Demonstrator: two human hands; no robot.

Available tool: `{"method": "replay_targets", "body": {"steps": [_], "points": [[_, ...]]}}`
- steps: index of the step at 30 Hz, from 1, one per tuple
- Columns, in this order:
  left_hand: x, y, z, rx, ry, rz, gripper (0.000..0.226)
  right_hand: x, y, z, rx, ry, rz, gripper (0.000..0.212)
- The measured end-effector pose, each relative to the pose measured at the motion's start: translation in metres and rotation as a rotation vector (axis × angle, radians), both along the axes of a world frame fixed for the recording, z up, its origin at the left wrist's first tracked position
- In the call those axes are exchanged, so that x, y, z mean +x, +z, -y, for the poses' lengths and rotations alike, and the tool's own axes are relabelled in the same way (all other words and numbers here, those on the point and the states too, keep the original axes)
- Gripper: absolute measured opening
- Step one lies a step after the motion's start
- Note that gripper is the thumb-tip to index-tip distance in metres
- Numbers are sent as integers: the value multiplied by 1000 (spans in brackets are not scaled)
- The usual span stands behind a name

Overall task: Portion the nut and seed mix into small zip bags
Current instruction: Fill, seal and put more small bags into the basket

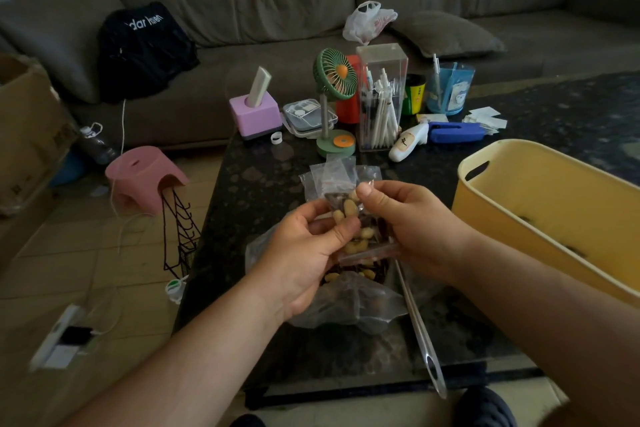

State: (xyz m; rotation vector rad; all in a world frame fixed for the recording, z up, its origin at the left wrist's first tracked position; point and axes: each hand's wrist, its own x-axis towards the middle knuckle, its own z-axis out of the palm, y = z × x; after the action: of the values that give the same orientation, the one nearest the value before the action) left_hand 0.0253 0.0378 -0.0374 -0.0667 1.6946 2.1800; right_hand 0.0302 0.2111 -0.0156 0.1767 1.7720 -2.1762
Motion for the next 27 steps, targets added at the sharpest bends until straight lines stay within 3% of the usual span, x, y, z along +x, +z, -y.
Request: {"method": "replay_targets", "body": {"steps": [6,13,21,27], "points": [[2,1,-1,28,-57,-9,59,1,-2,-4,39,-67,-62,21],[2,8,-9,14,-48,-106,65,12,3,-12,20,22,5,40],[-1,36,-42,-42,-164,-233,64,27,31,-41,-71,-136,-114,33],[6,60,-83,37,-168,-250,69,34,55,-74,-98,-213,-144,26]]}}
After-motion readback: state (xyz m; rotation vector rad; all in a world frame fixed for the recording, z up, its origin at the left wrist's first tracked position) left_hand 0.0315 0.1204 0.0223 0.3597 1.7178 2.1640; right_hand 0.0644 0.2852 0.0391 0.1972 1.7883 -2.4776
